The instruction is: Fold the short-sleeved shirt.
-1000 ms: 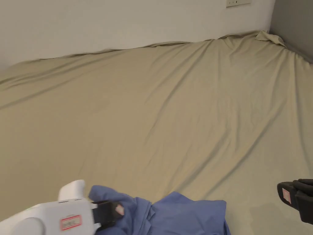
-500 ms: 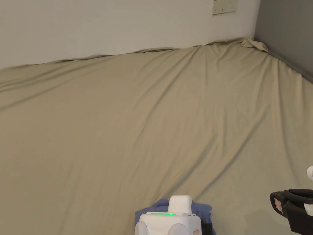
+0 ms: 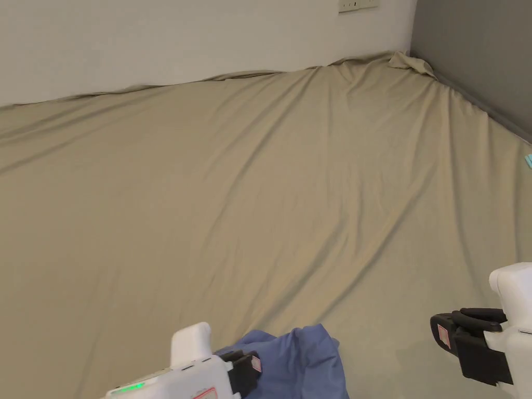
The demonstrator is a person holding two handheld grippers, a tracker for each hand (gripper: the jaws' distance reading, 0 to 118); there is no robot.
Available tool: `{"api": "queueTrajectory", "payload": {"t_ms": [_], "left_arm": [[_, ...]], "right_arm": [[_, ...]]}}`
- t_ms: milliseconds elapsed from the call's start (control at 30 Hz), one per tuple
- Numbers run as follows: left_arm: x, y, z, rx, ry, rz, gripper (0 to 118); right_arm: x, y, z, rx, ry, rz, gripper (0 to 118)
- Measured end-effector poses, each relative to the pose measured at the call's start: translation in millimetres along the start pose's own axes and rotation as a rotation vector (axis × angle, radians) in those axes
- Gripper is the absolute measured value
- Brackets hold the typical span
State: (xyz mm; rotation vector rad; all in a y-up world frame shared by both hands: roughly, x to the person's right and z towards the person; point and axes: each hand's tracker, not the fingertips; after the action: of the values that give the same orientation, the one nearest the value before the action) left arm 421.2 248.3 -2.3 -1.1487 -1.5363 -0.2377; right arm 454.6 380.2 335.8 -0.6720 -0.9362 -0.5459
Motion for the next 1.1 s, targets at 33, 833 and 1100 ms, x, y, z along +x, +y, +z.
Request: {"api": "queueTrajectory", "payload": {"t_ms": [33,833,1100], "left_arm": [[7.2,-5.7,-11.7,-0.025,-0.039,-0.015,2],[-113.9,5.0,65.9,0.042,0.075,0.178,2],[-112.3,1.3,59.7,0.071,-0.037,0.184,26]], "right_arm": [[-2.1,0.4,0.1,0.002,0.003,0.003,2],[-11.5,-15.1,-131.5,-0.22,0.551,-0.131,2],[-10.3,-53.1,-196.8,-0.394,0.257,-0.032,2]]}}
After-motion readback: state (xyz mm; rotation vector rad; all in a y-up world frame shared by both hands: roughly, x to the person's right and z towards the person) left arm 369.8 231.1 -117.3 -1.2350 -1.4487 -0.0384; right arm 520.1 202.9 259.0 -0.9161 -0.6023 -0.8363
